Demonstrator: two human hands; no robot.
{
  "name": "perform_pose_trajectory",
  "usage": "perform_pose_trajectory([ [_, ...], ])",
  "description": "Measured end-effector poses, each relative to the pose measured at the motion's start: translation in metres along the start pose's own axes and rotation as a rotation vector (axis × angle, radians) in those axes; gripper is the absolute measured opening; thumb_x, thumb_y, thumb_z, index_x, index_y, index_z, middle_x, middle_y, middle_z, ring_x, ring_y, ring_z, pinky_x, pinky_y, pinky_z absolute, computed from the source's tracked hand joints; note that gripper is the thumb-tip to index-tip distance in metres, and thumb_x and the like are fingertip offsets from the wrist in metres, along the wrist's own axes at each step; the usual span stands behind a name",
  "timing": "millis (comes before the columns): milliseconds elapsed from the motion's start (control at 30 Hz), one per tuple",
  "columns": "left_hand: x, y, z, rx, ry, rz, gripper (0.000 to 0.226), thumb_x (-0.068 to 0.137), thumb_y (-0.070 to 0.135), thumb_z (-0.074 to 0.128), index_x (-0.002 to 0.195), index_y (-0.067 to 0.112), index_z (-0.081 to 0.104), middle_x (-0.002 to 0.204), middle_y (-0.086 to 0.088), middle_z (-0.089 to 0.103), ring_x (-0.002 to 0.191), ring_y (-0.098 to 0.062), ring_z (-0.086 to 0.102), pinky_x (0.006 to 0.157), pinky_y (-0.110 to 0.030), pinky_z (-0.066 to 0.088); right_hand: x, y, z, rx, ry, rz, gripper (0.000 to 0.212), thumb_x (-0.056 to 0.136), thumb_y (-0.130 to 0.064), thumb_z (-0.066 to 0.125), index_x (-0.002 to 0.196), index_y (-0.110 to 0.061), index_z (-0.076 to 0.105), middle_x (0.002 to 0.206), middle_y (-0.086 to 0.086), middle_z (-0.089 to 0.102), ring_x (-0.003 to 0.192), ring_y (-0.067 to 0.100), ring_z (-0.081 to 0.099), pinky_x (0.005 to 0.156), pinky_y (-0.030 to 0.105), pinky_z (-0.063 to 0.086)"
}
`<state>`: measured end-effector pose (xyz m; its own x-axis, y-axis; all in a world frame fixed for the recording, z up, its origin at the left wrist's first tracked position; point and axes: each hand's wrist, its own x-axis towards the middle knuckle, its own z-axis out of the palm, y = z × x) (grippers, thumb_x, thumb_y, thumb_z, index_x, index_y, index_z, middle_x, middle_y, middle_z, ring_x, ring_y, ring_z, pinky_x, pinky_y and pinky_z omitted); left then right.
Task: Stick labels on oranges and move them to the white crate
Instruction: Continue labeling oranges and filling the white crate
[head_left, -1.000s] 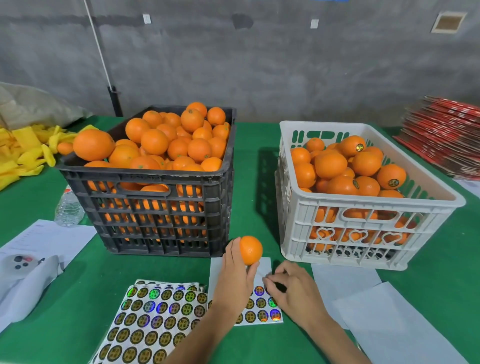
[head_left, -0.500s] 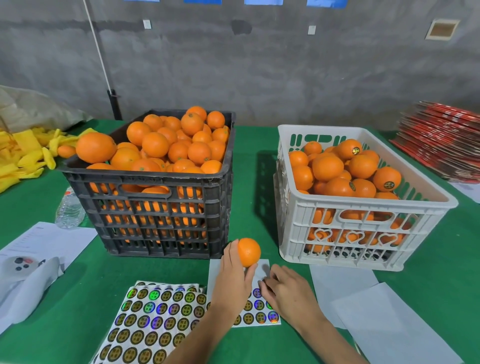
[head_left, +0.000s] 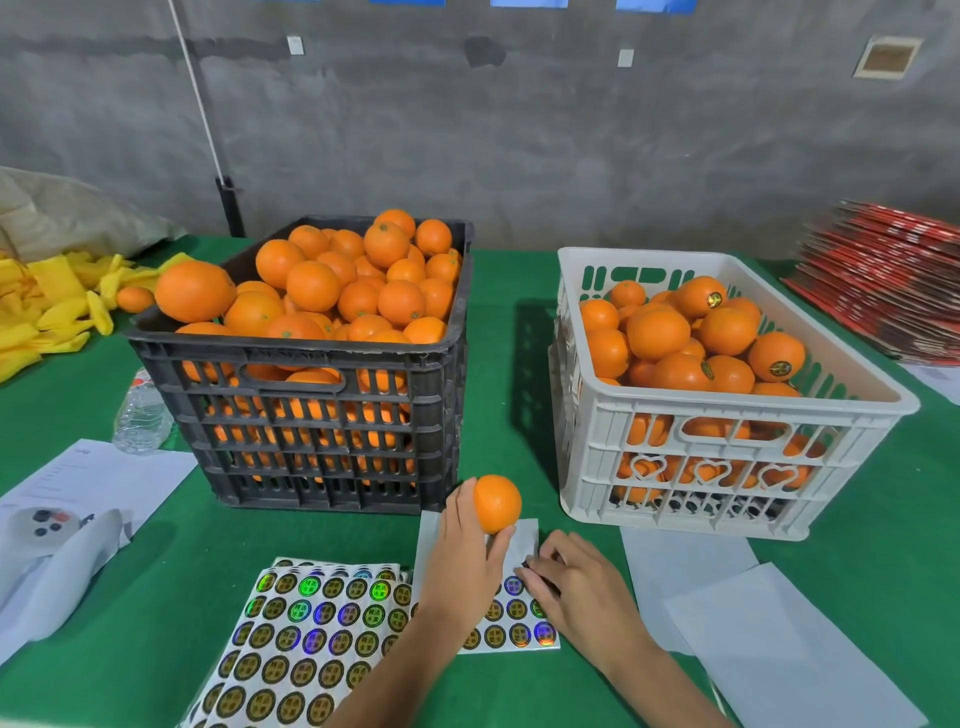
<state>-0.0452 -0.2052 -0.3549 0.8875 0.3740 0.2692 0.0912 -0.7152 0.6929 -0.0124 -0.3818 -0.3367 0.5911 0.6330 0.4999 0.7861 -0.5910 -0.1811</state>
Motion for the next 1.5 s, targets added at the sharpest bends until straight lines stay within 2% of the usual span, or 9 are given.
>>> perform_pose_trajectory([
  [300, -0.001, 0.003, -0.003, -0.038, -0.026, -0.022, 0.075, 0.097, 0.047, 0.059, 0.155, 0.016, 0.023, 0.150, -0.003, 0.035, 0.133, -0.017, 0.044, 0.107, -0.029, 0.041, 0.005, -0.001, 0.002, 0.467, -0.143, 0.401, 0.015, 0.091, -0.029, 0.071, 0.077, -0.028, 0.075, 0.082, -0.014, 0.060, 0.084, 0.006, 0.055, 0.075, 0.024, 0.047],
  [433, 0.000, 0.004, -0.006, -0.069, -0.051, -0.054, 0.075, 0.098, 0.047, 0.059, 0.156, 0.021, 0.019, 0.152, 0.001, 0.032, 0.134, -0.015, 0.042, 0.106, -0.023, 0.036, 0.013, 0.004, -0.002, 0.611, -0.007, 0.591, 0.017, 0.092, -0.020, 0.072, 0.080, -0.030, 0.077, 0.082, -0.011, 0.066, 0.076, 0.006, 0.060, 0.067, 0.014, 0.044],
  [733, 0.015, 0.062, -0.045, -0.289, 0.071, -0.002, 0.072, 0.094, 0.033, 0.071, 0.152, 0.032, 0.027, 0.147, 0.009, 0.039, 0.127, -0.007, 0.047, 0.105, -0.021, 0.042, 0.076, -0.023, -0.054, 0.005, 0.413, 0.164, 0.012, 0.091, -0.013, 0.073, 0.102, -0.008, 0.073, 0.099, 0.005, 0.061, 0.073, 0.018, 0.063, 0.053, 0.029, 0.055],
  [867, 0.040, 0.103, -0.081, -0.314, 0.179, 0.097, 0.073, 0.096, 0.032, 0.068, 0.154, 0.034, 0.025, 0.149, 0.018, 0.037, 0.129, 0.006, 0.040, 0.099, -0.003, 0.031, 0.108, -0.033, -0.100, 0.037, 0.504, 0.045, 0.028, 0.105, -0.028, 0.053, 0.112, -0.010, 0.074, 0.114, 0.003, 0.066, 0.097, 0.018, 0.065, 0.076, 0.030, 0.057],
  [1033, 0.093, 0.151, -0.124, -0.223, 0.217, 0.343, 0.071, 0.102, 0.020, 0.060, 0.159, 0.032, 0.019, 0.160, 0.015, 0.028, 0.141, 0.006, 0.031, 0.115, -0.017, 0.032, 0.157, -0.047, -0.144, 0.263, 0.468, 0.236, 0.069, 0.094, -0.062, 0.055, 0.148, -0.019, 0.045, 0.145, -0.002, 0.051, 0.123, 0.010, 0.053, 0.092, 0.025, 0.053],
  [1200, 0.160, 0.162, -0.163, -0.010, -0.022, 0.470, 0.063, 0.100, 0.016, 0.059, 0.156, 0.026, 0.032, 0.156, 0.004, 0.042, 0.138, -0.012, 0.048, 0.113, -0.038, 0.044, 0.215, 0.000, -0.162, 0.275, 0.456, 0.384, 0.069, 0.092, -0.034, 0.074, 0.147, -0.009, 0.042, 0.141, 0.010, 0.053, 0.126, 0.026, 0.053, 0.099, 0.034, 0.046],
  [1300, 0.212, 0.138, -0.192, 0.258, 0.063, 0.298, 0.056, 0.099, 0.018, 0.060, 0.151, 0.016, 0.042, 0.151, -0.012, 0.046, 0.136, -0.032, 0.047, 0.111, -0.041, 0.040, 0.232, 0.034, -0.159, 0.100, 0.391, 0.435, 0.063, 0.100, -0.019, 0.061, 0.153, -0.004, 0.031, 0.158, 0.015, 0.034, 0.133, 0.037, 0.048, 0.100, 0.043, 0.048],
  [1400, 0.250, 0.105, -0.211, 0.438, -0.154, 0.000, 0.061, 0.097, 0.013, 0.056, 0.155, 0.018, 0.036, 0.151, -0.019, 0.042, 0.136, -0.039, 0.044, 0.109, -0.044, 0.041, 0.236, 0.059, -0.155, 0.041, 0.306, 0.418, 0.050, 0.101, -0.008, 0.050, 0.149, -0.012, 0.038, 0.170, 0.007, 0.008, 0.117, 0.042, 0.056, 0.075, 0.042, 0.052],
  [1500, 0.264, 0.083, -0.216, 0.399, -0.334, -0.151, 0.057, 0.094, 0.020, 0.068, 0.147, 0.021, 0.046, 0.141, -0.016, 0.055, 0.122, -0.032, 0.056, 0.099, -0.039, 0.048, 0.231, 0.065, -0.150, -0.006, 0.338, 0.399, 0.039, 0.101, -0.014, 0.051, 0.140, -0.013, 0.053, 0.168, 0.006, 0.018, 0.100, 0.038, 0.065, 0.066, 0.037, 0.051],
])
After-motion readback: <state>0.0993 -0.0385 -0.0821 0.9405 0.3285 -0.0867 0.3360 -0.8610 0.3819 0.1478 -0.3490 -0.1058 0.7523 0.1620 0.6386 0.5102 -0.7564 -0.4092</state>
